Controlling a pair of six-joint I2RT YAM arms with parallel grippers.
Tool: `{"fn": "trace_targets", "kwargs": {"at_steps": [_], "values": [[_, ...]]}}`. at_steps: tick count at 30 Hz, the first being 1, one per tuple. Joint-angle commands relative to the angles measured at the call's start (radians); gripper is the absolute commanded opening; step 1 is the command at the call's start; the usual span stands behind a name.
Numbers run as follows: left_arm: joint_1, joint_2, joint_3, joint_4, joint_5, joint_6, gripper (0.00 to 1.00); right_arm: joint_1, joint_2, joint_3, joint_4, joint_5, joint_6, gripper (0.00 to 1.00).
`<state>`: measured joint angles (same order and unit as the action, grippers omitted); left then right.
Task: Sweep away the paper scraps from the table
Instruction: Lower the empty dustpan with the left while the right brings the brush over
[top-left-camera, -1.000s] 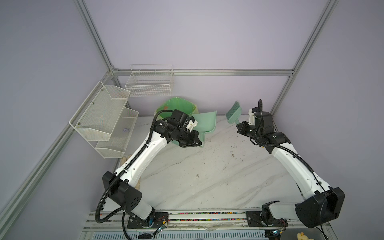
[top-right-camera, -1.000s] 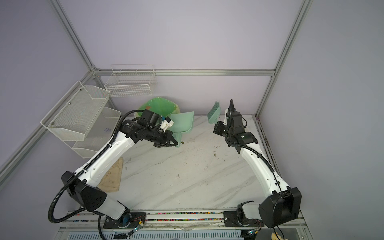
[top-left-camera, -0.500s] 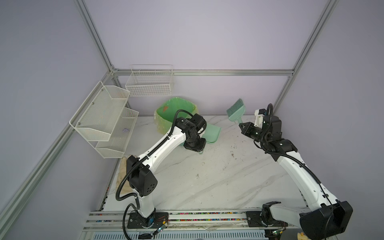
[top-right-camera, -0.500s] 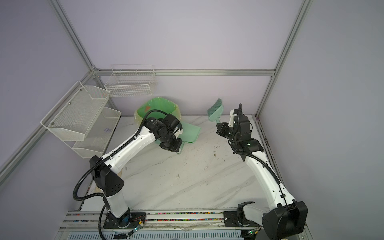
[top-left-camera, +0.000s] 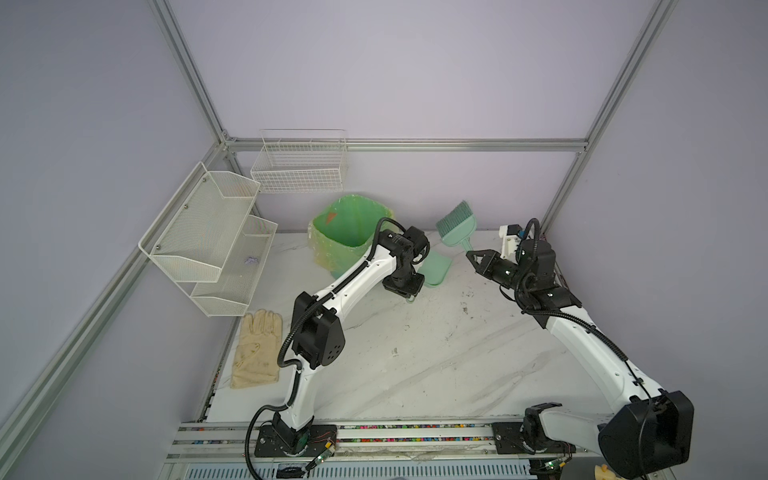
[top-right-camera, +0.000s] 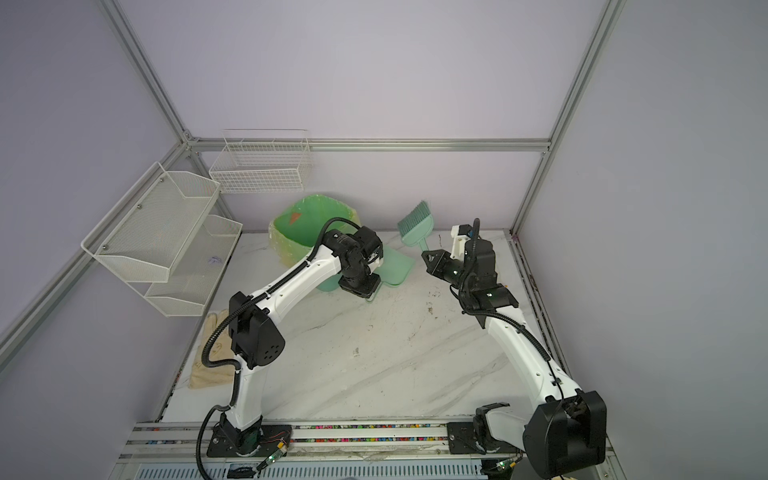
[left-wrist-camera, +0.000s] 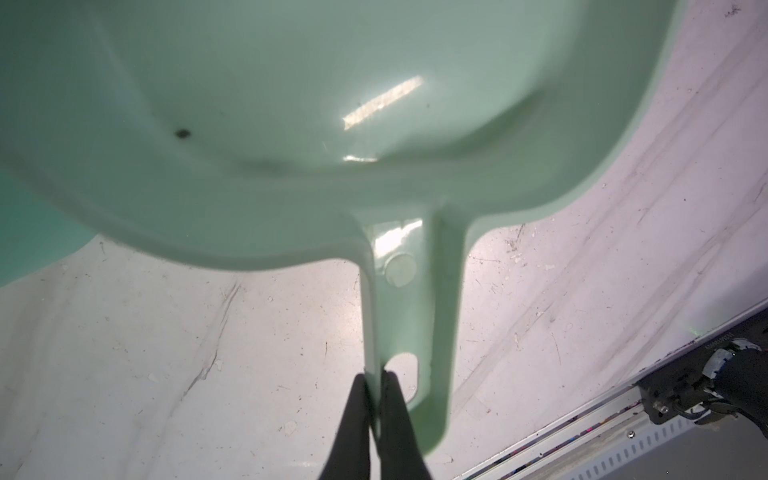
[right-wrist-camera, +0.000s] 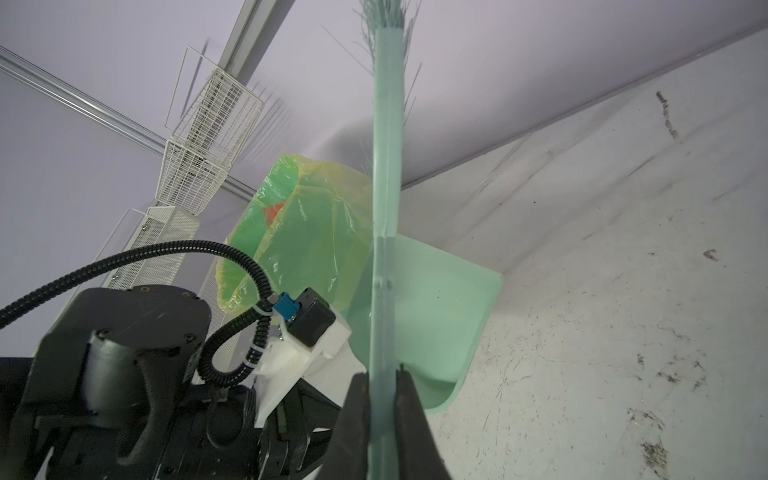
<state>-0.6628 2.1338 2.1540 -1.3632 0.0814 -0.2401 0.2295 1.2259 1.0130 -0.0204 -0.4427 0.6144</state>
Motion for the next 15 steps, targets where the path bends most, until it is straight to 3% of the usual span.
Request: {"fn": "trace_targets", "kwargs": {"at_steps": [1, 8, 15], "values": [[0.011, 0.037, 0.112, -0.014, 0.010, 0.057, 0.00, -0.005, 0.015, -0.022, 0.104, -0.022, 0.017, 0.00], [0.034, 0.151, 0.225, -0.005, 0.067, 0.060, 0.00, -0.005, 0.025, -0.074, 0.157, -0.020, 0.046, 0.00], [0.052, 0.204, 0.241, 0.066, 0.109, 0.056, 0.00, -0.004, 0.005, -0.163, 0.180, -0.015, 0.089, 0.00]]}}
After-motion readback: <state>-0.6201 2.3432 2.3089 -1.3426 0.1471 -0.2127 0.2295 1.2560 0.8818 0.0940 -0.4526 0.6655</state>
